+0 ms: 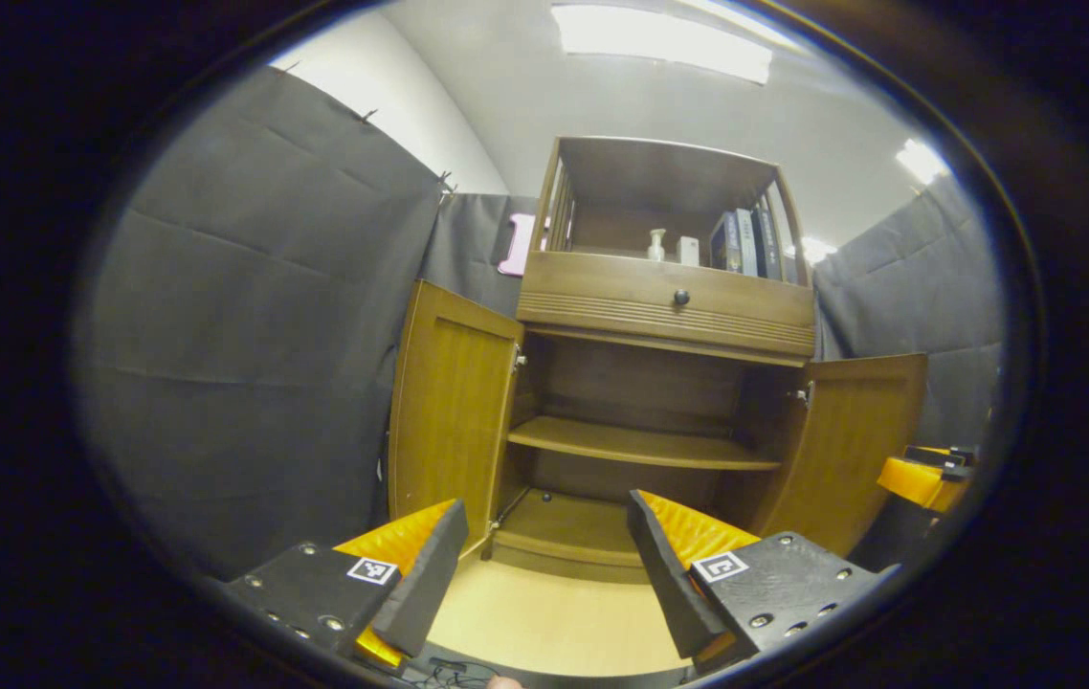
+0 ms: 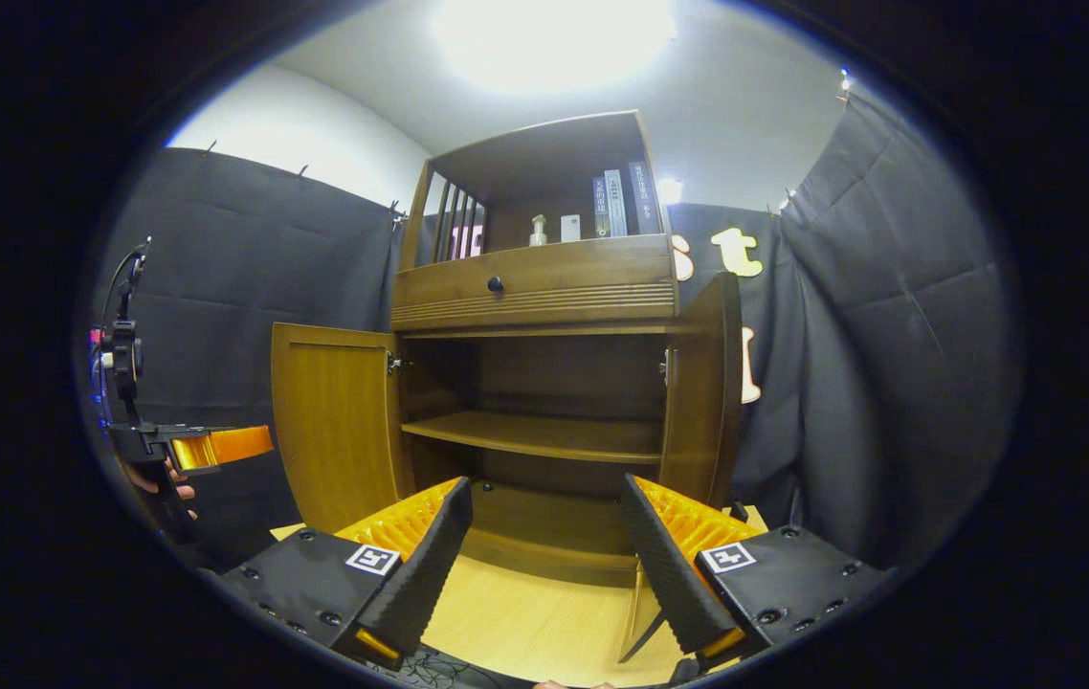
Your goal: Open the right door of the double-door shoe cabinet with the right hand, and open the left door with the left hand.
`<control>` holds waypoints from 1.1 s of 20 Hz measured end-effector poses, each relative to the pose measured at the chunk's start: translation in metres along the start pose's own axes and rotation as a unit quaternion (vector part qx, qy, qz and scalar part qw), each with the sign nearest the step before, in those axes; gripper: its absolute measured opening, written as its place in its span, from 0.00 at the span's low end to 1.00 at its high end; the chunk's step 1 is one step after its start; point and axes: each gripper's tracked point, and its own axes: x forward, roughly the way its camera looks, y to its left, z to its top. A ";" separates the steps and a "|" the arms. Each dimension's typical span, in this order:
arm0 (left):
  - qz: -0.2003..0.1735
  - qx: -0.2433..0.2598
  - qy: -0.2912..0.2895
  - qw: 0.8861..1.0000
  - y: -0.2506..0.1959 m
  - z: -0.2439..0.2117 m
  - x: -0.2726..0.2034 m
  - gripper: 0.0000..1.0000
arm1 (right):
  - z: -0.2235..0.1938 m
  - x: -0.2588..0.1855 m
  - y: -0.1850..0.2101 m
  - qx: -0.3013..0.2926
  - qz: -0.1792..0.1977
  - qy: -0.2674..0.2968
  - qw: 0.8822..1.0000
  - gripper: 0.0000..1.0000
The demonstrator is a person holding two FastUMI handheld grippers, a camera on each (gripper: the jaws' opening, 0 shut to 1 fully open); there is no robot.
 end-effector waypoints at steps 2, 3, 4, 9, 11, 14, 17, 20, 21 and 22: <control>0.004 0.026 0.000 1.000 -0.001 0.002 -0.011 0.96 | -0.013 -0.007 0.000 0.012 -0.003 0.017 1.000 0.94; 0.007 0.036 0.000 0.999 -0.002 0.004 -0.009 0.96 | -0.016 -0.010 -0.002 0.018 -0.010 0.022 1.000 0.94; 0.007 0.045 0.001 0.999 -0.004 0.005 -0.009 0.96 | -0.019 -0.013 -0.006 0.026 -0.019 0.027 0.999 0.94; -0.007 0.055 0.020 0.998 -0.004 -0.009 -0.007 0.96 | -0.032 -0.018 -0.023 0.048 -0.067 0.042 0.996 0.98; -0.021 0.055 0.044 0.997 -0.002 -0.025 0.000 0.96 | -0.034 -0.020 -0.030 0.051 -0.087 0.044 0.994 0.98; -0.047 0.083 0.079 0.992 -0.001 -0.051 0.013 0.96 | -0.037 -0.018 -0.040 0.051 -0.127 0.053 0.989 0.98; -0.083 0.087 0.075 0.990 -0.008 -0.057 0.028 0.97 | -0.035 -0.013 -0.040 0.063 -0.153 0.061 0.984 0.98; -0.112 0.070 0.071 0.989 -0.011 -0.072 0.044 0.96 | -0.028 -0.005 -0.035 0.062 -0.168 0.059 0.982 0.98; -0.118 0.067 0.070 0.988 -0.012 -0.073 0.052 0.96 | -0.026 -0.002 -0.033 0.059 -0.173 0.056 0.981 0.98; -0.124 0.064 0.066 0.988 -0.013 -0.073 0.062 0.96 | -0.023 0.001 -0.031 0.060 -0.179 0.053 0.981 0.98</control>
